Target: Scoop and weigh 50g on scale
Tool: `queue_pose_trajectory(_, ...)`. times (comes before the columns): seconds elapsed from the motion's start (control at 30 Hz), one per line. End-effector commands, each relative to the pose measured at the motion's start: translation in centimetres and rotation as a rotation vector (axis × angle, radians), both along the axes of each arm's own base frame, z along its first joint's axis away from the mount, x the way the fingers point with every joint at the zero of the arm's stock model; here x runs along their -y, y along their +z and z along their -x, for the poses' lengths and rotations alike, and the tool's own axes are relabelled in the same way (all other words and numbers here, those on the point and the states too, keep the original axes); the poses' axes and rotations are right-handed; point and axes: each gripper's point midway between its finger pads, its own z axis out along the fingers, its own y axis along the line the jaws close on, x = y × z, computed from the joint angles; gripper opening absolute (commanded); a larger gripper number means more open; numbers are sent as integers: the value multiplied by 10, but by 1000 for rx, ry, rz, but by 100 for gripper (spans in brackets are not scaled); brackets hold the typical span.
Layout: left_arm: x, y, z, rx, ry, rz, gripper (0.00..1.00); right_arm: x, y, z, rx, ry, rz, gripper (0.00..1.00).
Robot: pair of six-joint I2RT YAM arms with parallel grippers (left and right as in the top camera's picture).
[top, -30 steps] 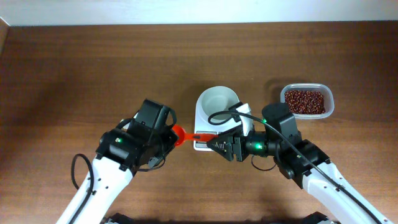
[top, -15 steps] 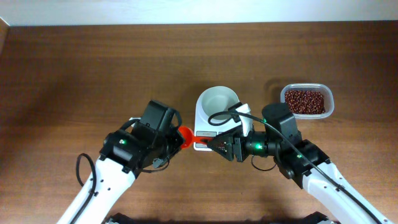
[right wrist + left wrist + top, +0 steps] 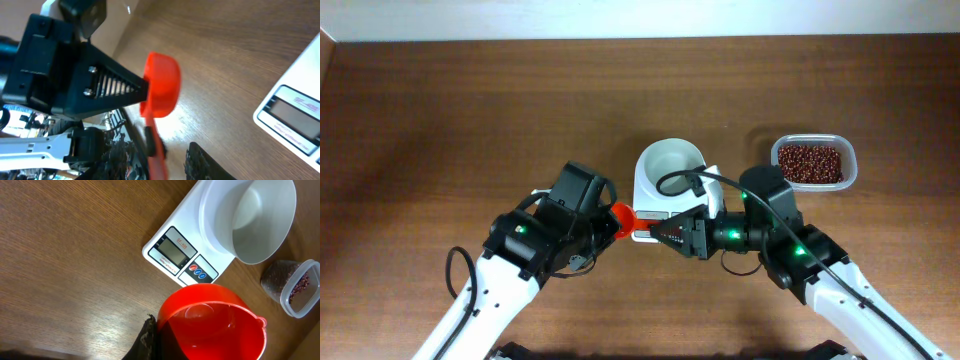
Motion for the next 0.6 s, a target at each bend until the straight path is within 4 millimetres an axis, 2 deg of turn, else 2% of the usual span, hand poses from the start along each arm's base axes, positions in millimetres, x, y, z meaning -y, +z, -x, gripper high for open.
queue_pose_trajectory(0.0,5,5,3,9,-10,20,0,-8,2,8,5,42,-20,37)
queue_pose_trajectory(0.33,5,5,3,4,32,21,0,-10,8,8,-6,39,-45,28)
queue_pose_trajectory(0.57,3,5,2,9,38,11,0,-10,8,8,-6,39,-45,17)
